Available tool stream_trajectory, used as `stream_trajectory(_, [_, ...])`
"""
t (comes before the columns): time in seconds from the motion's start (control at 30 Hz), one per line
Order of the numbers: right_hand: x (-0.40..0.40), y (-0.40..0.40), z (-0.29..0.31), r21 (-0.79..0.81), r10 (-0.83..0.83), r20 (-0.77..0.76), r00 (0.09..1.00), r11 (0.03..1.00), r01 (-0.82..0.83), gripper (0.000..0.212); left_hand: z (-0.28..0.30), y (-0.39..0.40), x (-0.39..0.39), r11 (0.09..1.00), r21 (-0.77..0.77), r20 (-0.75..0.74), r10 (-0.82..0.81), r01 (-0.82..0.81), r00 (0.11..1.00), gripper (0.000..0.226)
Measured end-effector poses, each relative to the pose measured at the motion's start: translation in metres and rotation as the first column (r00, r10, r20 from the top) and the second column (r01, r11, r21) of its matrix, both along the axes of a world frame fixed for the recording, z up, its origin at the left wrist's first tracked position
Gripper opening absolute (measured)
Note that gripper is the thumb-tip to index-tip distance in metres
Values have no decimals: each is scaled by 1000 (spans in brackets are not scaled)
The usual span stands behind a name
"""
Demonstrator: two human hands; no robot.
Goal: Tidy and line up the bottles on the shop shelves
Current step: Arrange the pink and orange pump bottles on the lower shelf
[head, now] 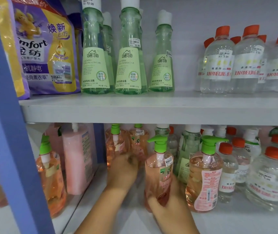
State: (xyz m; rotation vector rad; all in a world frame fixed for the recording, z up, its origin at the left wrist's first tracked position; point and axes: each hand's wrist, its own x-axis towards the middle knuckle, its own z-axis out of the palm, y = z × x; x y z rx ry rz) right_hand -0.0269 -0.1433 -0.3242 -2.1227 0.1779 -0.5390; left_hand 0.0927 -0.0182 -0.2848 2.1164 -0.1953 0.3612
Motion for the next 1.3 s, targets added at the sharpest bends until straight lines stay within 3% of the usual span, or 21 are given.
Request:
stream_trajectory(0.07, [1,3,0,-21,33,-19,999,999,-33,102,-1,23,-7,963,-155,204,250,-220,947,8])
stream_trajectory(0.13, [4,10,3,20,72,-62,995,997,-71,105,1,35,-8,943,-173,264,322,-284,909,32])
stream_trajectory(0.27, [25,26,10,150,173,-125,977,977,-154,80,-1,35,-5,988,-58,-11,142,-143,990,88])
stream_trajectory(0.37, [40,37,15,126,118,-83,989,986,-107,81,-5,37,-9,980,-146,-67,123,-132,990,73])
stream_trajectory(0.47, [46,48,18,-24,17,-86,996,1000,-19,93,-8,41,-8,973,-110,-91,193,-203,977,58])
stream_trajectory(0.57, [52,51,22,-140,-28,-121,992,990,11,96,-14,43,-12,957,-1,-72,290,-291,954,66])
stream_trajectory(0.67, [65,51,31,-329,-122,-177,977,943,59,84,-17,44,-14,943,65,-80,331,-327,940,76])
stream_trajectory(0.73, [74,51,37,-415,-173,-183,968,906,83,75,-12,44,-13,952,-92,-142,279,-293,950,71])
stream_trajectory(0.8, [80,52,38,-418,-178,-147,973,903,102,75,-8,43,-14,930,-295,-159,178,-219,971,62])
stream_trajectory(0.83, [83,52,36,-408,-179,-126,976,906,113,75,-8,42,-14,926,-325,-147,152,-193,977,62])
stream_trajectory(1.1, [93,53,17,-376,-179,-111,977,918,126,66,-16,45,-11,980,-69,-124,180,-189,976,99])
stream_trajectory(1.2, [89,54,9,-467,-237,-145,961,873,144,74,-18,46,-8,971,3,-93,237,-238,967,101])
stream_trajectory(1.3, [82,57,1,-476,-263,-63,963,856,203,77,-19,46,-5,959,2,-97,283,-284,954,98])
